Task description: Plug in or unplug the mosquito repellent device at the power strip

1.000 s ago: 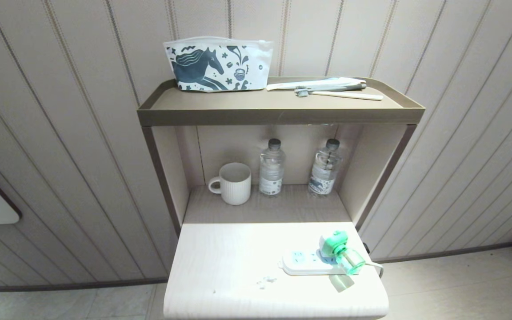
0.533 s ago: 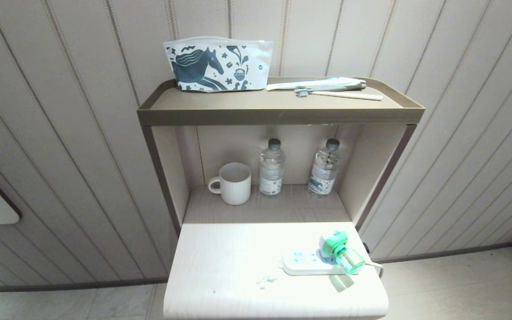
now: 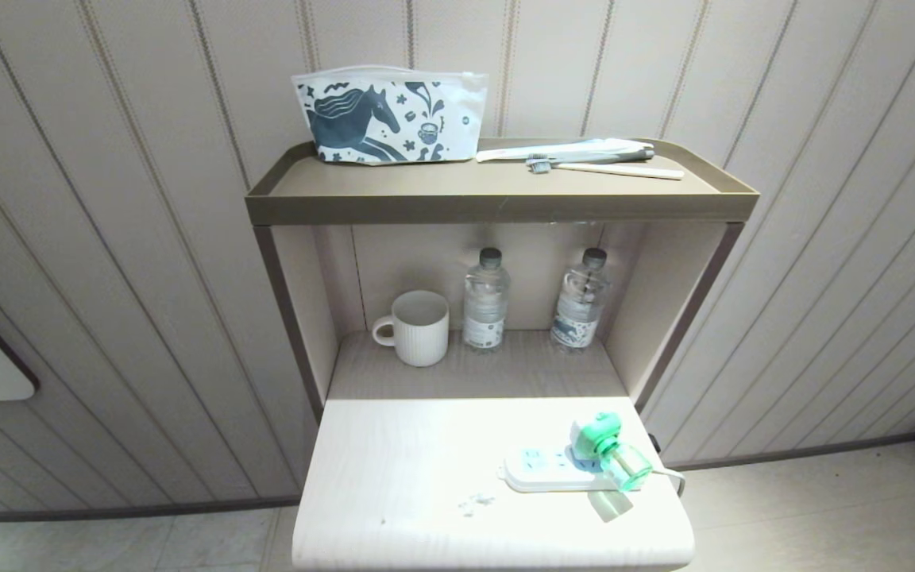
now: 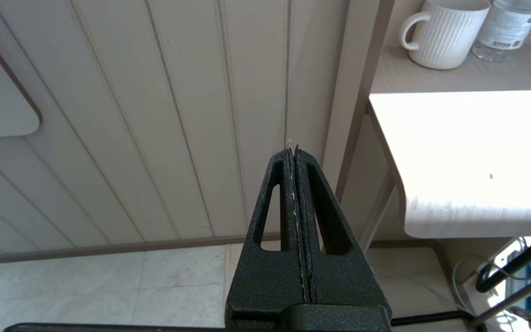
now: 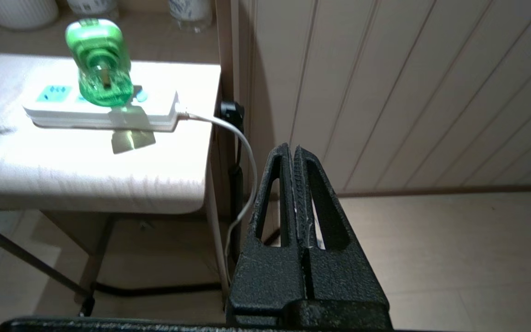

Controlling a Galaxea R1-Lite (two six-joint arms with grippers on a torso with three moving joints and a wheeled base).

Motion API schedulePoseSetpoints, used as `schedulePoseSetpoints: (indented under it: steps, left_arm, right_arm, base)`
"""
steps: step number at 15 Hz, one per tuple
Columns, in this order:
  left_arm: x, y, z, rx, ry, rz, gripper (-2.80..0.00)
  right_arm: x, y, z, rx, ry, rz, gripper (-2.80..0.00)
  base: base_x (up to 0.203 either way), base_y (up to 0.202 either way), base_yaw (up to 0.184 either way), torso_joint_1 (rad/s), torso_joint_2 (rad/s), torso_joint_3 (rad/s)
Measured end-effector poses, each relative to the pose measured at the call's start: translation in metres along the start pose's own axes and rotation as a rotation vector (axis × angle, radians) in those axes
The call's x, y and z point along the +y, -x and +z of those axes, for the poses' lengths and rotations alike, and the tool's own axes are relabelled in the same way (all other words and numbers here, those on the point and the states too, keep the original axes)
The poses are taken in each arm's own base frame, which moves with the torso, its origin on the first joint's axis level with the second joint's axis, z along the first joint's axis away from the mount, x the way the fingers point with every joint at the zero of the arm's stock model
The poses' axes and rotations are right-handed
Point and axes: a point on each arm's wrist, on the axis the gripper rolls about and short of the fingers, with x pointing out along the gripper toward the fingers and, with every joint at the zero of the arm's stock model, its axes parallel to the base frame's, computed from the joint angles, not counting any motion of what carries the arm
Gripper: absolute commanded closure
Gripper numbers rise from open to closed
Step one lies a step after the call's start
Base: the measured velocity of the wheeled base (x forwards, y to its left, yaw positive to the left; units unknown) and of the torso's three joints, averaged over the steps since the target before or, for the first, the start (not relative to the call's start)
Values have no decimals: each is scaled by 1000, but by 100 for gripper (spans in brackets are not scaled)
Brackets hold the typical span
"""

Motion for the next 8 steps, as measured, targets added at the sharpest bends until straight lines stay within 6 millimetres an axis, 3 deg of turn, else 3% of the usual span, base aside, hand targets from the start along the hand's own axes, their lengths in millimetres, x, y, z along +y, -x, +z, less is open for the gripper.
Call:
schedulePoseSetpoints:
  steps: [8]
  left_arm:
    - [0, 0, 0, 0, 0, 1, 0]
  right_arm:
    - [-1, 5, -2, -74, -39, -8, 0]
  base:
    - [0, 0, 0, 0, 0, 0]
